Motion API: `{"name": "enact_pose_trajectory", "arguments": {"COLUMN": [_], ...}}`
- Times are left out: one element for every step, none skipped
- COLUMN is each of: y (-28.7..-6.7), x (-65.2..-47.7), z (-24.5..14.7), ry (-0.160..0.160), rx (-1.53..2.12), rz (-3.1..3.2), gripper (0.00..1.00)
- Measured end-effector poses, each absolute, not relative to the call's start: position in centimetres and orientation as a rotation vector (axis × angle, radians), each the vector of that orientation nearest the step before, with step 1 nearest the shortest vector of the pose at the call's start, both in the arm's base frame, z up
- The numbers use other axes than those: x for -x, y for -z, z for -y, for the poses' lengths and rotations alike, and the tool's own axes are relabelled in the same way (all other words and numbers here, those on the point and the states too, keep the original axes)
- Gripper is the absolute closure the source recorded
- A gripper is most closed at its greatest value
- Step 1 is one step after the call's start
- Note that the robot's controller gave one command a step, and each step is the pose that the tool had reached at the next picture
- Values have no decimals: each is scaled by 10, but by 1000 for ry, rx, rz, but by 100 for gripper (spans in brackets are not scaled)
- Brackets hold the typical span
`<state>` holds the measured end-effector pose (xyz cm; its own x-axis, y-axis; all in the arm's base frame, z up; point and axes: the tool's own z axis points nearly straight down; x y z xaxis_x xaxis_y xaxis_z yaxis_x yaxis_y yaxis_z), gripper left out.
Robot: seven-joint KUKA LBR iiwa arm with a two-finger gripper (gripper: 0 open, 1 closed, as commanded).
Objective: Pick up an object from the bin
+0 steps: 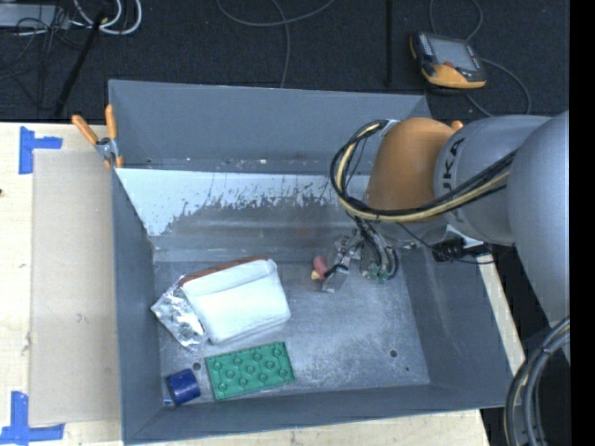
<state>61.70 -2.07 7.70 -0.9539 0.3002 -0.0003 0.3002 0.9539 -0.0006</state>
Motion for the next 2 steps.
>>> {"name": "enact_pose_trajectory", "arguments": {"y": [-156,-270], "x": [-618,-603], "z": [20,34], "ry": [-2,-1], "rx": [-467,-501], "rz": [-3099,-3092], "gripper": [100,100]}}
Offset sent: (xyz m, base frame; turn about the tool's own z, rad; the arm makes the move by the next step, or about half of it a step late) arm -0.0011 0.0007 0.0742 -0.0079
